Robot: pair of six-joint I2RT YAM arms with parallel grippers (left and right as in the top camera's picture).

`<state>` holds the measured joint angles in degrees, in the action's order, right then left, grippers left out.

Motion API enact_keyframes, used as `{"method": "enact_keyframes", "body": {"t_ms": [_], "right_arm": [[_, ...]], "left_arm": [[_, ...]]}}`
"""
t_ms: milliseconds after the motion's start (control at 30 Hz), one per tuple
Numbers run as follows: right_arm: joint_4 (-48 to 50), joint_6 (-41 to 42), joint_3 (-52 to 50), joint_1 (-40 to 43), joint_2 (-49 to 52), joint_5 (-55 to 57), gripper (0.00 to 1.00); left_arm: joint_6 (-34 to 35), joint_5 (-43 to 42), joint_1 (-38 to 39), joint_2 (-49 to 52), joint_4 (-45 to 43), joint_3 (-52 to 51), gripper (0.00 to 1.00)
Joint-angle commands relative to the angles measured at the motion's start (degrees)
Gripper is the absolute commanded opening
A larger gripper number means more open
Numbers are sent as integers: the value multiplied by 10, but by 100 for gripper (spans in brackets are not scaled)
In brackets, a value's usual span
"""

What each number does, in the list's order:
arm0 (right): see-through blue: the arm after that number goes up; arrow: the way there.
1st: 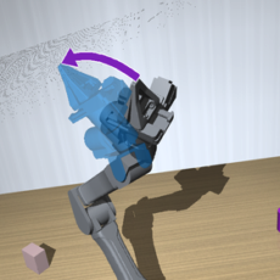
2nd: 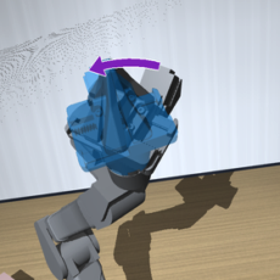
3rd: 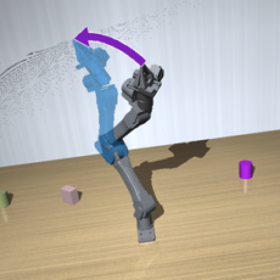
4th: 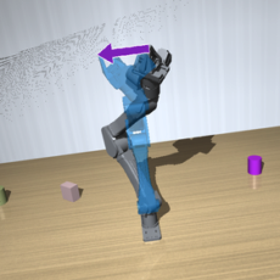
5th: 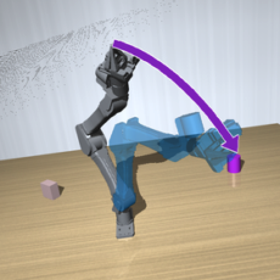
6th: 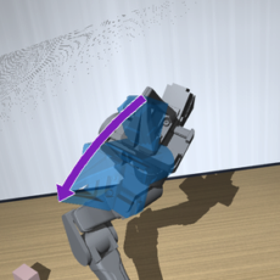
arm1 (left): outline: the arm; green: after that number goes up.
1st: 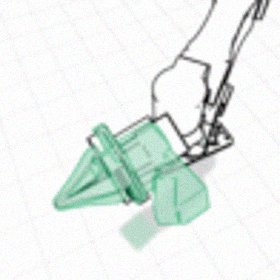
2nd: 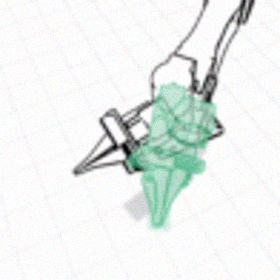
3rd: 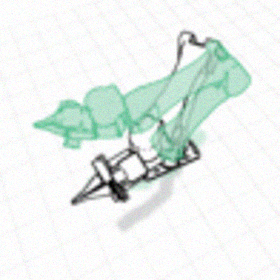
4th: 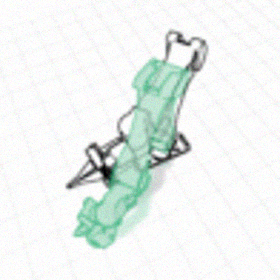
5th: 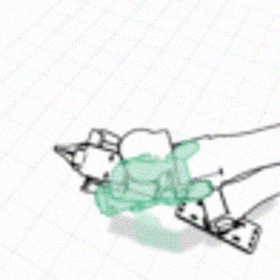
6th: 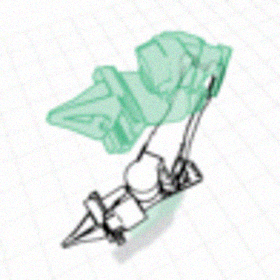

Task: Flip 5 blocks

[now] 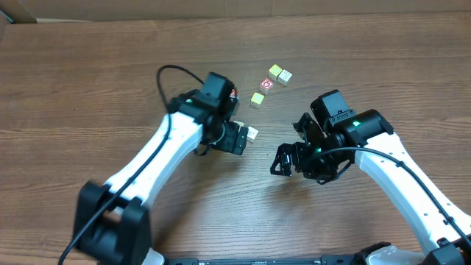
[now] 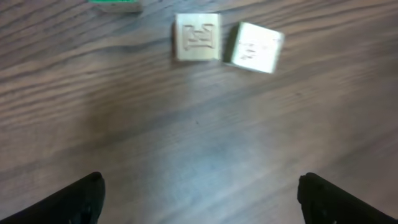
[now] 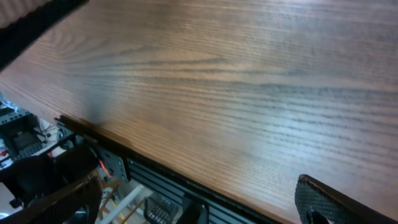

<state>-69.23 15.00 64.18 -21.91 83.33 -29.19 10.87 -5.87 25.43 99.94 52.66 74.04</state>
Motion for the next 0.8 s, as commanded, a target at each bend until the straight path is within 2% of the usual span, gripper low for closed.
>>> {"method": "enact_keyframes", "body": {"t_ms": [0, 200, 333, 767], "right_arm": [[-12, 0, 12, -2, -41, 22, 100], [-41, 2, 12, -2, -127, 37, 100], [-59, 2, 12, -2, -179, 37, 100], [-122, 0, 11, -2, -205, 37, 100]], "left_arm": [[9, 40, -2, 60, -2, 41, 89], [-24, 40, -2, 125, -3, 127, 84], [-30, 40, -2, 154, -4, 168, 67], [-29, 39, -2, 210, 0, 174, 68]]}}
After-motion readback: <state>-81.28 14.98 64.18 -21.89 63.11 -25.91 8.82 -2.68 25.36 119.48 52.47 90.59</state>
